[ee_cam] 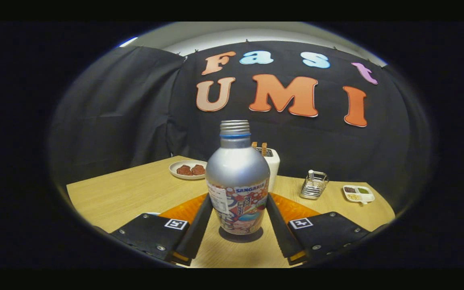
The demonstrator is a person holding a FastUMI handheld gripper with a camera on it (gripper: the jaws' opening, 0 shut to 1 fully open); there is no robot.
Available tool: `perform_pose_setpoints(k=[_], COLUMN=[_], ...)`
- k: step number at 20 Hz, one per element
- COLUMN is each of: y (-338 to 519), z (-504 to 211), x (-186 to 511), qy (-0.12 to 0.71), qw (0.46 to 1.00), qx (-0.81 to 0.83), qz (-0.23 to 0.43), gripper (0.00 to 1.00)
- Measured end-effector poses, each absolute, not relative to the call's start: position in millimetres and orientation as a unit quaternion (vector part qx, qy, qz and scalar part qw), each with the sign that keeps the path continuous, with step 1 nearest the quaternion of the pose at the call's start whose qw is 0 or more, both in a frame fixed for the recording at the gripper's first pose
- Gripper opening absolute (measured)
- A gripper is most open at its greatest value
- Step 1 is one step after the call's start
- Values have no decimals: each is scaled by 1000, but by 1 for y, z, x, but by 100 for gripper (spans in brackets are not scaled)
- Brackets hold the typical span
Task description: Take the bottle from table, then pour the juice into the cup, finally place the bottle on the coaster
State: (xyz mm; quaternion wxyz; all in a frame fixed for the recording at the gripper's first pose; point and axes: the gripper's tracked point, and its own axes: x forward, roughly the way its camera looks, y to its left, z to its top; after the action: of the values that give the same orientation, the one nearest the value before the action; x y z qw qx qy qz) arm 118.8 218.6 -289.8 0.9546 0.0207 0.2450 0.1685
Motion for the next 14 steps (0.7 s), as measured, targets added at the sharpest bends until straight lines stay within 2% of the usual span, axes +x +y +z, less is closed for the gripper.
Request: perform_pose_setpoints(k=[14], y=[214], z=[-361], x=[121], qy=[299], qw=[941], qx=[44], qz=[154], gripper=[77])
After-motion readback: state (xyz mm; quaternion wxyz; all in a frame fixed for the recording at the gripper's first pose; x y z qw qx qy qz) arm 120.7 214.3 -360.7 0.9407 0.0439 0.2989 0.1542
